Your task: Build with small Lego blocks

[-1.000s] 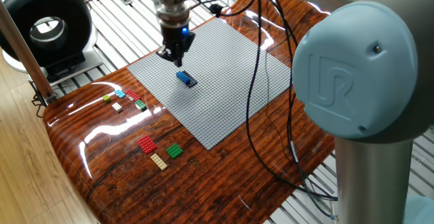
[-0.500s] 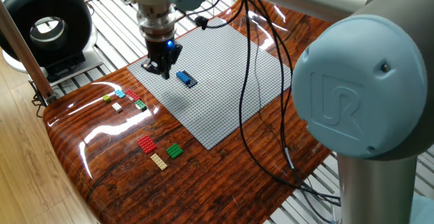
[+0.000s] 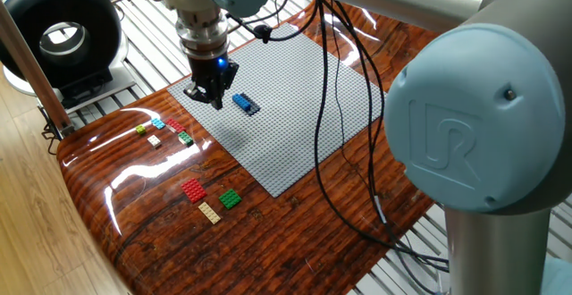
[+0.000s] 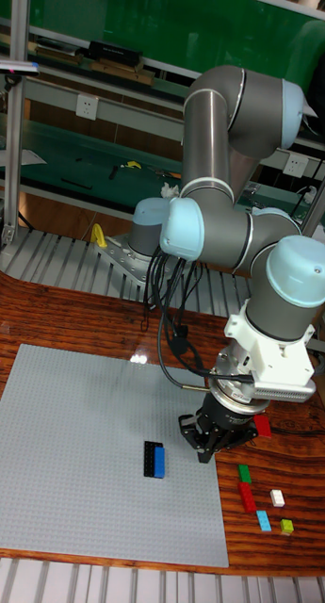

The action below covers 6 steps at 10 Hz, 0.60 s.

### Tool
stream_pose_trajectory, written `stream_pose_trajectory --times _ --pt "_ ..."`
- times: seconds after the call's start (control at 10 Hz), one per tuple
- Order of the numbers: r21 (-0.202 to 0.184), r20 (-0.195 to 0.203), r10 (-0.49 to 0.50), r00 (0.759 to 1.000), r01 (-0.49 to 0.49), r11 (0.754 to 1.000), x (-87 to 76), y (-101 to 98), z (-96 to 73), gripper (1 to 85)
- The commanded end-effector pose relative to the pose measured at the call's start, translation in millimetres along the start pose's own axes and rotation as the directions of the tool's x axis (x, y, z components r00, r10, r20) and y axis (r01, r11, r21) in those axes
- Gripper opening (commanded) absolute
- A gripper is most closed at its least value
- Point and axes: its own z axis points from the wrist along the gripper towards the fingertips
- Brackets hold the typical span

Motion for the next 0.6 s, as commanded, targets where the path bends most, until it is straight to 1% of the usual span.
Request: stream_pose_trajectory --times 0.0,0.1,0.2,0.3,0.4,0.5 --pt "-0.043 0.021 0.031 0.999 -0.03 0.999 -3.8 25.3 1.1 9.7" --pt "-0.035 0.023 0.092 0.995 -0.091 0.995 -5.2 45.6 3.3 11.3" --pt "-0.025 0.021 0.122 0.992 -0.122 0.992 -6.7 53.5 2.5 11.3" --pt "-0.047 0.019 0.148 0.989 -0.147 0.988 -8.7 60.3 0.6 12.3" --pt "-0.008 0.015 0.129 0.992 -0.128 0.992 -8.6 45.0 -2.2 12.3" --pt "-0.008 0.002 0.084 0.996 -0.084 0.996 -6.0 40.9 -3.9 12.0"
